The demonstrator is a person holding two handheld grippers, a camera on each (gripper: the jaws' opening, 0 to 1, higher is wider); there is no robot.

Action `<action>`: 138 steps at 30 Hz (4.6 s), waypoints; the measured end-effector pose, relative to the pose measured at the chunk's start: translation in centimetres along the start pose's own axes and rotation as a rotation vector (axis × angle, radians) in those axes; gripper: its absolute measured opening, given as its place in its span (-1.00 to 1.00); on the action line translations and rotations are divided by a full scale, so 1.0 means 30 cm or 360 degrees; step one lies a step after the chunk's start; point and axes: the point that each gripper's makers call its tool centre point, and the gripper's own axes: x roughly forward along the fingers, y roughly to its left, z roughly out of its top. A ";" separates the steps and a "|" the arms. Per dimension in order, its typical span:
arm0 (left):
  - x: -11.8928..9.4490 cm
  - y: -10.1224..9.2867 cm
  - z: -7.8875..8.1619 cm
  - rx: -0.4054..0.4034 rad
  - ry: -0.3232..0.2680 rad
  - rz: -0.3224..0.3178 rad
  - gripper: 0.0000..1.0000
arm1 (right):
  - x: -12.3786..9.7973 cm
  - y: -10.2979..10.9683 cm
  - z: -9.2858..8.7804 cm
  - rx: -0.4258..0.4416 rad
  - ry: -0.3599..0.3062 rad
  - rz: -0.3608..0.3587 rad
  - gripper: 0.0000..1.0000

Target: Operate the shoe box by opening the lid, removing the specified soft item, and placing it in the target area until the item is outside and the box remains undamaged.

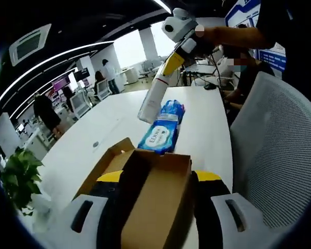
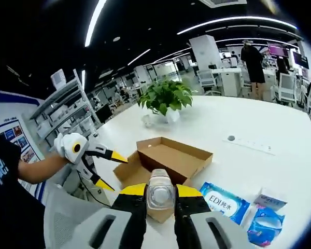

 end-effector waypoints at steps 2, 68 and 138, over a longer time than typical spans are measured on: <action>-0.010 0.004 -0.012 -0.0022 0.0008 0.0014 0.05 | -0.003 -0.015 0.013 -0.0034 0.0010 0.0005 -0.69; -0.233 -0.005 -0.207 -0.0616 -0.0064 0.0380 0.33 | 0.274 -0.534 -0.063 -0.1353 0.1054 0.0032 -0.68; -0.245 0.011 -0.294 -0.0716 0.0036 0.0464 0.26 | 0.376 -0.657 -0.147 -0.1408 0.1231 0.0011 -0.53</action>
